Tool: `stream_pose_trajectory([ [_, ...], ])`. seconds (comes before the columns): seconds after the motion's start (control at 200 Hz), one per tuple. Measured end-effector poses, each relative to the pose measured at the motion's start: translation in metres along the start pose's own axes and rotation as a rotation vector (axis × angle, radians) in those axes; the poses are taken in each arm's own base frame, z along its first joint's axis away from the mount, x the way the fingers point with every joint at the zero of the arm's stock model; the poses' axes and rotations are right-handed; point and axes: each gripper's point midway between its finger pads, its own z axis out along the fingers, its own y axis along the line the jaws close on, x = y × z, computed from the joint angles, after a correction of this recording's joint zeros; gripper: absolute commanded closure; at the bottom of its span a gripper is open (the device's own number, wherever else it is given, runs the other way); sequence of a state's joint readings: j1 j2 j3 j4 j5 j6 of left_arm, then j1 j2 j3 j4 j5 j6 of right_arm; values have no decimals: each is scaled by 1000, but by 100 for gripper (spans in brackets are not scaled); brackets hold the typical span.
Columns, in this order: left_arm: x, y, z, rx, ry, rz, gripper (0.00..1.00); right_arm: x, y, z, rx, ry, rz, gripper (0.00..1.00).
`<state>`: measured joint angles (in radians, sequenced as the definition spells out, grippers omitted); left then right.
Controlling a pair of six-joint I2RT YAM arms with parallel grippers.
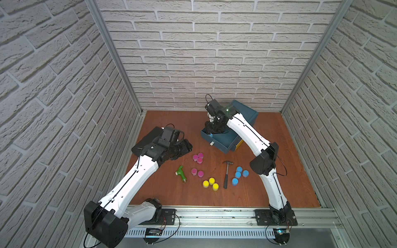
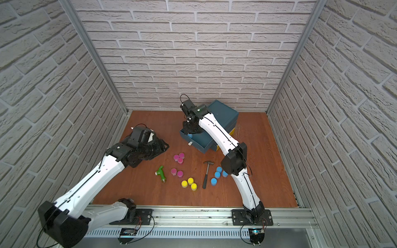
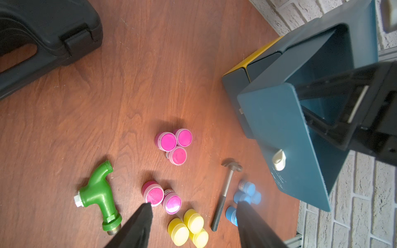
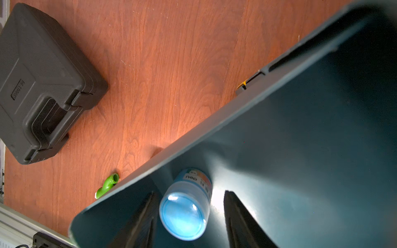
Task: Put the paint cans in the drawer according to color
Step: Place the paint can in the drawer, then pick up the paint can at the center of the board.
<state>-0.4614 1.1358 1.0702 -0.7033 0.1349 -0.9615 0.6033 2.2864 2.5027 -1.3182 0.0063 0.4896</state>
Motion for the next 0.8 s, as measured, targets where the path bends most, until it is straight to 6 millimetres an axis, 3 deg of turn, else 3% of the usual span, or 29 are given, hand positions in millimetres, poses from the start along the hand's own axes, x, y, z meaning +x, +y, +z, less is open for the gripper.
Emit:
stream_pose_trajectory([
  [0.09,-3,-3,-2,8,-8,1,32,-1,0,-5,-4,-11,1,45],
  [0.195,-5,-5,-4,12,-15,3,32,-6,1,-24,-13,-54,3,45],
  [0.285,-6,-6,-5,12,-21,3,32,-11,-1,-57,-26,-121,6,46],
  [0.415,-7,-5,-5,6,-28,7,32,-7,-13,-123,-33,-247,20,46],
  [0.52,-9,-5,-6,3,-37,17,32,15,-36,-172,-27,-334,65,47],
  [0.615,-13,-8,-9,8,-51,33,32,43,-63,-196,-11,-369,134,49],
  [0.695,-17,-11,-12,11,-64,53,32,67,-88,-198,12,-368,206,49],
  [0.8,-19,-12,-15,14,-76,89,32,103,-121,-181,68,-312,312,49],
])
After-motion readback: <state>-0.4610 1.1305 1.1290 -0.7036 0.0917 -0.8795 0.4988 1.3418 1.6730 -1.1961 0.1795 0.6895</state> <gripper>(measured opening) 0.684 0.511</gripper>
